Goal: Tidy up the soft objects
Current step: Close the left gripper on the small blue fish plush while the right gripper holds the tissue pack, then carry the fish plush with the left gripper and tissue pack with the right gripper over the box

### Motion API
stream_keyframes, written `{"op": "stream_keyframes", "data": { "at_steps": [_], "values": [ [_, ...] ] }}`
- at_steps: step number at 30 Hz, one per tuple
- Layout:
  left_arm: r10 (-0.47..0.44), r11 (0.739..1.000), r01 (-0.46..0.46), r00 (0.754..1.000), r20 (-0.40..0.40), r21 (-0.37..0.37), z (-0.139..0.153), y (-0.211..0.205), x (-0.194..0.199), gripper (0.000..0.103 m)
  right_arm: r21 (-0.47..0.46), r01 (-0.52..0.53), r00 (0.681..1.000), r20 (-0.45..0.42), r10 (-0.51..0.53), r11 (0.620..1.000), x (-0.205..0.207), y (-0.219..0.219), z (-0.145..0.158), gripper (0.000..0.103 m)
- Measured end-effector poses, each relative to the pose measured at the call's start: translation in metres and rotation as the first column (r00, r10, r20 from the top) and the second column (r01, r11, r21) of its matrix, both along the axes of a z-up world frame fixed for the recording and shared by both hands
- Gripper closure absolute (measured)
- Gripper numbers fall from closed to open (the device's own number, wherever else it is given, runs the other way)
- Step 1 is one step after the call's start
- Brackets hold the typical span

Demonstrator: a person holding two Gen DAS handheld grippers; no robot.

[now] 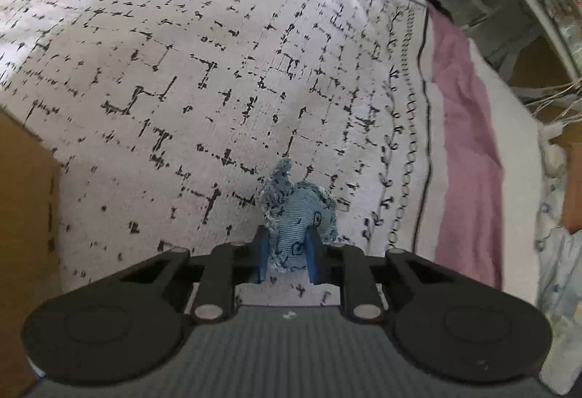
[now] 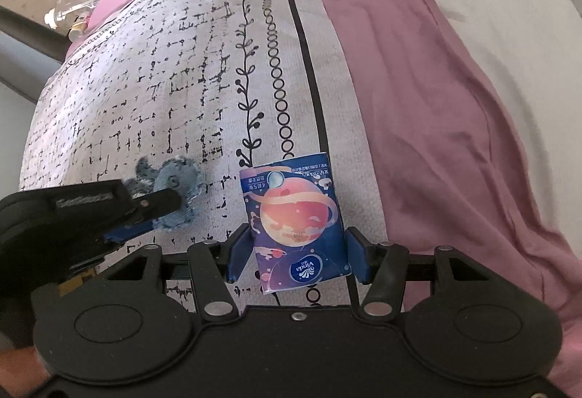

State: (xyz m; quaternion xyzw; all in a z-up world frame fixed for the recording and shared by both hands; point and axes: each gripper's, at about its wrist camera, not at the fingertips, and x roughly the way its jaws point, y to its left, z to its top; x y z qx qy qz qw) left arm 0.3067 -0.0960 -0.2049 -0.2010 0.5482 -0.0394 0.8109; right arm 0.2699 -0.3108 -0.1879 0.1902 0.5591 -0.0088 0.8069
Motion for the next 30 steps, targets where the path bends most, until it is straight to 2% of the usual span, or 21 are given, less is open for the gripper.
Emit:
{"op": "stream_keyframes", "data": {
  "at_steps": [6,17,25,30],
  "values": [
    [0.026,0.999,-0.025,0.999,0.04,-0.03,0.025,0.013,-0.018,0.084,-0.022,0.001,0.999,0.048,0.0,1.0,-0.007,0.001,0.013,0.049],
    [0.039,0.998,-0.032,0.993,0.116,-0.055,0.066,0.033,-0.048,0.084,-0.005,-0.028,0.992,0.12,0.028,1.0,-0.026,0.021,0.046,0.049],
    [0.083,0.995,-0.072,0.982,0.17,-0.067,0.097,0.067,-0.075,0.084,0.009,-0.082,0.98,0.181,0.079,0.997,-0.035,0.051,0.075,0.049],
    [0.123,0.991,-0.108,0.973,0.194,-0.084,0.112,0.095,-0.091,0.084,0.058,-0.12,0.975,0.196,0.106,0.991,-0.038,0.073,0.09,0.049]
  ]
}}
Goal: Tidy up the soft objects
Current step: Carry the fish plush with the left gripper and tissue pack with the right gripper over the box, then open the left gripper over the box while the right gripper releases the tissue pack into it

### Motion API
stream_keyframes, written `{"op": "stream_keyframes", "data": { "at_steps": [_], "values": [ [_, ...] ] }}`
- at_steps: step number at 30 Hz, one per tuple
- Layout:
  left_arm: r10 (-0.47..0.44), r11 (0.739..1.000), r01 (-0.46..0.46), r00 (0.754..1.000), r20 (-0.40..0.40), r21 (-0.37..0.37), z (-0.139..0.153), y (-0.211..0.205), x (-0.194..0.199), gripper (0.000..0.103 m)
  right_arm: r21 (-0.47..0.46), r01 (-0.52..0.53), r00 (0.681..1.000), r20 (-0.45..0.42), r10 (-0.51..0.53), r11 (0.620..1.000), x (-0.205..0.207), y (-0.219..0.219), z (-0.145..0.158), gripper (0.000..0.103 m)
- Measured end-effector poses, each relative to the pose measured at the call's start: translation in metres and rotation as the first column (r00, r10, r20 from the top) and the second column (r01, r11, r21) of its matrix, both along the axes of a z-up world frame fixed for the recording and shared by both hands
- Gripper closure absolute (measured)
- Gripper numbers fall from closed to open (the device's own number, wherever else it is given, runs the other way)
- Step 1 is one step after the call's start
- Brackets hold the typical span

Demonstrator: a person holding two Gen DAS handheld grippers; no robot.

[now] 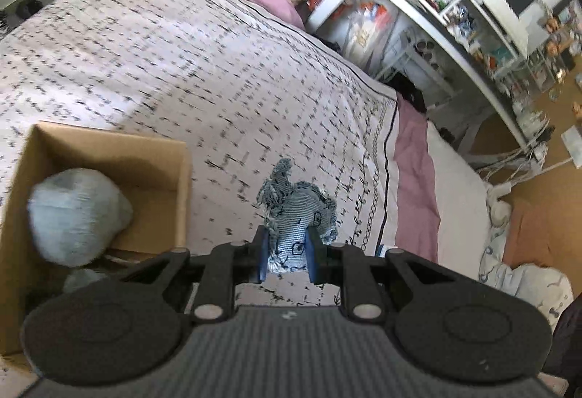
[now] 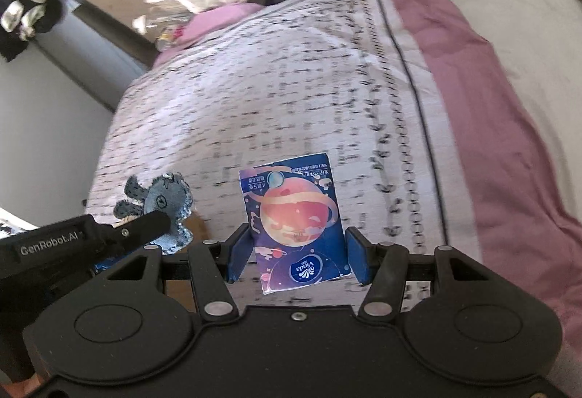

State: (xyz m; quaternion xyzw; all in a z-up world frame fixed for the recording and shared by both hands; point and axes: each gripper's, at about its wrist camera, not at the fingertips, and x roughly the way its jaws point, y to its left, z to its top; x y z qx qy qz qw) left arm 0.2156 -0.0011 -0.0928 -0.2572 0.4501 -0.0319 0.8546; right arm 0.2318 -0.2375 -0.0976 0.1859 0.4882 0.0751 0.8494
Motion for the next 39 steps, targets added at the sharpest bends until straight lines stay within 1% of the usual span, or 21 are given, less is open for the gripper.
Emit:
{"op": "stream_keyframes", "data": {
  "at_steps": [5,10,18,20,25,29,33,34,37,39],
  "values": [
    [0.021,1.0,-0.022,0.999,0.026,0.011,0.014,0.025,-0.015,0.084,0.006,-0.03,0.999,0.026,0.029,1.0,-0.005,0.021,0.013,0.049],
    [0.052,0.999,-0.052,0.998,0.032,0.002,0.016,0.048,-0.029,0.084,0.003,-0.057,0.998,0.039,0.057,0.998,-0.01,0.041,0.02,0.049],
    [0.102,0.995,-0.102,0.994,0.027,-0.012,0.01,0.077,-0.047,0.083,-0.02,-0.103,0.993,0.056,0.104,0.995,-0.016,0.072,0.031,0.049],
    [0.115,0.993,-0.115,0.993,0.038,-0.013,0.009,0.083,-0.051,0.083,-0.028,-0.112,0.992,0.057,0.114,0.993,-0.017,0.079,0.033,0.049],
    [0.128,0.991,-0.128,0.991,0.027,-0.032,0.0,0.093,-0.058,0.083,-0.045,-0.131,0.989,0.059,0.134,0.99,-0.018,0.095,0.037,0.049],
    [0.131,0.99,-0.13,0.991,-0.001,-0.058,-0.012,0.099,-0.06,0.083,-0.062,-0.148,0.986,0.063,0.152,0.987,-0.018,0.109,0.041,0.049],
    [0.108,0.988,-0.112,0.993,-0.036,-0.105,-0.026,0.1,-0.06,0.083,-0.081,-0.157,0.985,0.062,0.162,0.984,-0.016,0.119,0.044,0.049],
    [0.101,0.988,-0.106,0.994,-0.052,-0.111,-0.029,0.1,-0.059,0.08,-0.086,-0.158,0.985,0.06,0.164,0.984,-0.015,0.122,0.044,0.049],
    [0.095,0.985,-0.112,0.987,-0.129,-0.13,-0.041,0.103,-0.056,0.079,-0.099,-0.164,0.984,0.054,0.17,0.981,-0.014,0.128,0.045,0.049],
    [0.11,0.981,-0.132,0.982,-0.152,-0.143,-0.045,0.109,-0.058,0.078,-0.105,-0.17,0.983,0.051,0.176,0.98,-0.014,0.133,0.044,0.049]
  ]
}}
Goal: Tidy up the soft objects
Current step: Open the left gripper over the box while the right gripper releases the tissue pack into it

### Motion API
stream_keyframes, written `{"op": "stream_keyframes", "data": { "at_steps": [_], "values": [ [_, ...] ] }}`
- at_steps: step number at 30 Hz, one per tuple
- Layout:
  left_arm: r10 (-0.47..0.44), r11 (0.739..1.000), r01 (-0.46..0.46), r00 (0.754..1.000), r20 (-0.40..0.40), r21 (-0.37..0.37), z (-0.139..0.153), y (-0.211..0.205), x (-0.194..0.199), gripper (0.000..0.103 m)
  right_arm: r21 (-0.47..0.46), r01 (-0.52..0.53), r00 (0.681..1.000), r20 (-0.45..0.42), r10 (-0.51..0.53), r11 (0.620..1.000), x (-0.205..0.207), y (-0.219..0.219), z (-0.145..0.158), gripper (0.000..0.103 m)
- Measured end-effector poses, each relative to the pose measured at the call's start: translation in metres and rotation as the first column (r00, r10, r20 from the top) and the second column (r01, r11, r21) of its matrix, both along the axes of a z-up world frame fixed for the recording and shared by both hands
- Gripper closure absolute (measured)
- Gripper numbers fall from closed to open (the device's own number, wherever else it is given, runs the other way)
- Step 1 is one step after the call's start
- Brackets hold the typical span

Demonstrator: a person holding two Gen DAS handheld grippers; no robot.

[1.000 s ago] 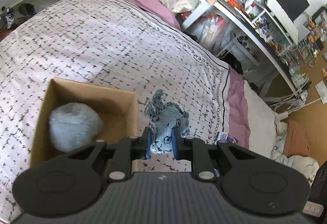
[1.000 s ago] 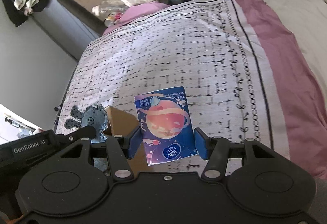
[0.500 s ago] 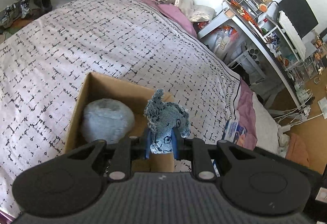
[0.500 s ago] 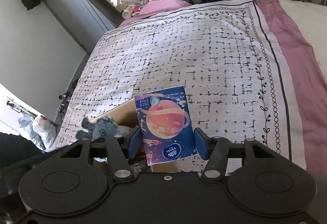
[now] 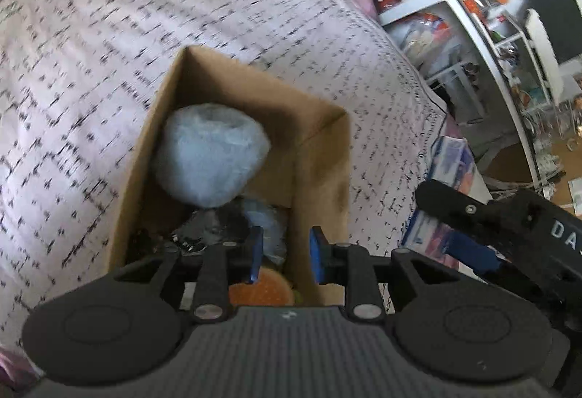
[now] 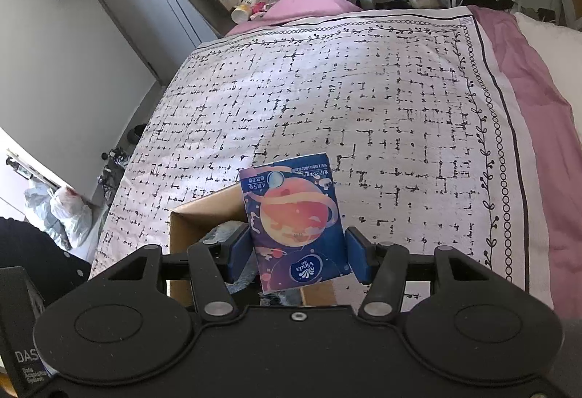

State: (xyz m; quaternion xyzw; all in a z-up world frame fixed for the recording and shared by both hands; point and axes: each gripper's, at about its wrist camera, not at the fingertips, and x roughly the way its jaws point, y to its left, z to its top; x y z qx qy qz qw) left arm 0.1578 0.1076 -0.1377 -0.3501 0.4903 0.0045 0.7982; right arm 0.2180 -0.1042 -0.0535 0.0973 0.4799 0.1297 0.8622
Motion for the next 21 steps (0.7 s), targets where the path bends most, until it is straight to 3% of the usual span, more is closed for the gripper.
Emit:
{"op": "stream_keyframes", "data": {
  "at_steps": [6,21],
  "values": [
    [0.02,1.0,-0.02,1.0,0.007,0.014,0.007,0.017,-0.01,0.075,-0.014,-0.026,1.0,-0.006,0.025,1.0,0.002,0.016,-0.003,0.049],
    [0.074,0.997,-0.074,0.997,0.002,0.021,0.016,0.049,-0.026,0.049,-0.027,-0.095,0.995,0.008,0.095,0.995,0.016,0.052,-0.016,0.047]
  ]
}}
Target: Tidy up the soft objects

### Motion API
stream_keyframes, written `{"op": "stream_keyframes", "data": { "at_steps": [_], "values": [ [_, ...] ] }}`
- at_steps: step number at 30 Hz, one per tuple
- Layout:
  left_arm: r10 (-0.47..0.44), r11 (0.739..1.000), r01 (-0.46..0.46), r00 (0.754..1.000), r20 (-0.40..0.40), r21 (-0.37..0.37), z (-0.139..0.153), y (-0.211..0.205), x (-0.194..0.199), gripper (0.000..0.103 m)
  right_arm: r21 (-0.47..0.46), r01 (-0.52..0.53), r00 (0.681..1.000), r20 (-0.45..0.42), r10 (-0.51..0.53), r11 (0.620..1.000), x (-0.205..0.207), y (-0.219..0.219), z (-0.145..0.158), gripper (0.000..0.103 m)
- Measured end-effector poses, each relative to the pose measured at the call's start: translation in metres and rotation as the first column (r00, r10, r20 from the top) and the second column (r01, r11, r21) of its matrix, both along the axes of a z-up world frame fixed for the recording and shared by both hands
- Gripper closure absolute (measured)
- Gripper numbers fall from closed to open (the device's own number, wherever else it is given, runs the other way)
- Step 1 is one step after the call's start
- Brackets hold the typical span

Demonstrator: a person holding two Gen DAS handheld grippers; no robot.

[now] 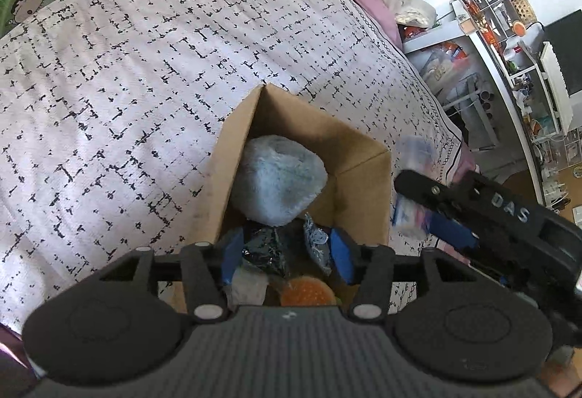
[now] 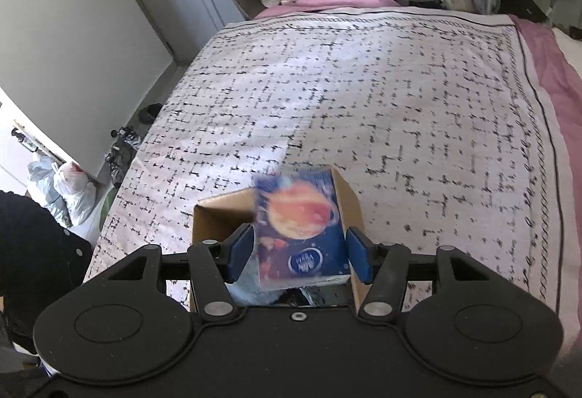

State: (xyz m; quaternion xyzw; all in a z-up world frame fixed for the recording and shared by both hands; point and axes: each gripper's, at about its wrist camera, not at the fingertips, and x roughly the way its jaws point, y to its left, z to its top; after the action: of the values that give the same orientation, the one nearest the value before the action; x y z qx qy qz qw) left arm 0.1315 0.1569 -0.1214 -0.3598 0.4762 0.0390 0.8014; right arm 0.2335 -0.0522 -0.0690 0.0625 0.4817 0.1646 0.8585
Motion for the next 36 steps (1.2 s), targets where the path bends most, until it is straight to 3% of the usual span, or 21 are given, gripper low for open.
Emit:
{"op": "stream_keyframes", "data": {
  "at_steps": [10,13,15,19,28,36],
  "values": [
    [-0.004,0.998,0.004,1.0,0.007,0.055,0.011,0.002,-0.005,0.03,-0.01,0.007,1.0,-0.023,-0.007,1.0,0.002,-0.008,-0.008,0.043],
    [-0.009,0.997,0.008,1.0,0.01,0.078,0.015,0.0,-0.005,0.026,-0.018,0.003,1.0,-0.02,-0.004,1.0,-0.003,-0.012,-0.007,0.034],
    [-0.013,0.995,0.012,1.0,0.014,0.094,0.018,-0.003,-0.006,0.024,-0.022,0.001,1.0,-0.016,-0.001,1.0,-0.007,-0.016,-0.005,0.033],
    [-0.033,0.993,0.031,0.999,0.02,0.112,0.022,-0.01,-0.006,0.014,-0.028,-0.01,1.0,-0.011,0.01,1.0,-0.013,-0.024,-0.001,0.021],
    [-0.072,0.985,0.065,0.997,0.04,0.159,0.032,-0.028,-0.011,0.004,-0.026,0.002,1.0,0.029,-0.001,1.0,-0.027,-0.049,0.013,0.0],
    [-0.091,0.975,0.077,0.994,0.059,0.208,0.047,-0.044,-0.018,0.001,-0.021,0.0,0.998,0.055,0.001,1.0,-0.041,-0.077,0.025,0.0]
  ]
}}
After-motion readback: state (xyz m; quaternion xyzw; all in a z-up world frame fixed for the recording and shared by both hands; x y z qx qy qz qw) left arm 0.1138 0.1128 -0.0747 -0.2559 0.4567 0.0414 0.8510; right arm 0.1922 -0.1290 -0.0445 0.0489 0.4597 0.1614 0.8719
